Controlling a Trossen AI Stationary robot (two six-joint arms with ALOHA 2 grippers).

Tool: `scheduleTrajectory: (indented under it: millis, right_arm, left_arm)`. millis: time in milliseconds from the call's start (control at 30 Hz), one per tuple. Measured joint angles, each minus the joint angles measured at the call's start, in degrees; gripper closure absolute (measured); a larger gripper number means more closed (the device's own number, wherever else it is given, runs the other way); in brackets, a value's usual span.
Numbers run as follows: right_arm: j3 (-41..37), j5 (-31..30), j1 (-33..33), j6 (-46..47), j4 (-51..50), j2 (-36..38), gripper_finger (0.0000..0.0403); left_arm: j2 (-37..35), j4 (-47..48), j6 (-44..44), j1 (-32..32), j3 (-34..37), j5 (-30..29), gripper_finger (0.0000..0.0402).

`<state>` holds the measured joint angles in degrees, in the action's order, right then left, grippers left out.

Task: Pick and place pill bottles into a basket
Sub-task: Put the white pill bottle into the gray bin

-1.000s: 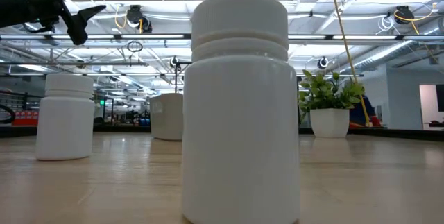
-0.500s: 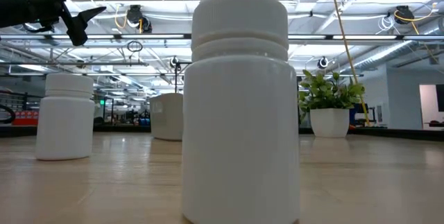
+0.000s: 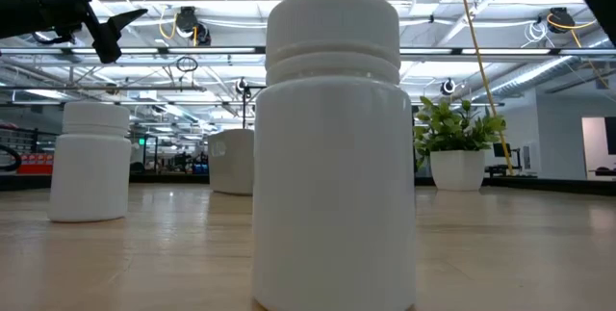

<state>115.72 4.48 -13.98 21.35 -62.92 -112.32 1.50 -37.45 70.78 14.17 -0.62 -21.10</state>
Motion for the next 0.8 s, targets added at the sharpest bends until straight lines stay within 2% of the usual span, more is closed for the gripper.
scheduleTrajectory:
  millis: [333,800]
  right_arm:
    - [0.16,-0.04,-0.80,-6.92,-1.52,-7.49,0.0249]
    - [0.16,-1.82,-2.46,-15.38,-3.28,-11.97,0.0247]
  left_arm:
    - [0.00,0.39,-0.02,-0.02,0.00,1.60,0.0094]
    - [0.00,1.21,-0.26,0.00,0.00,1.60,0.0094]
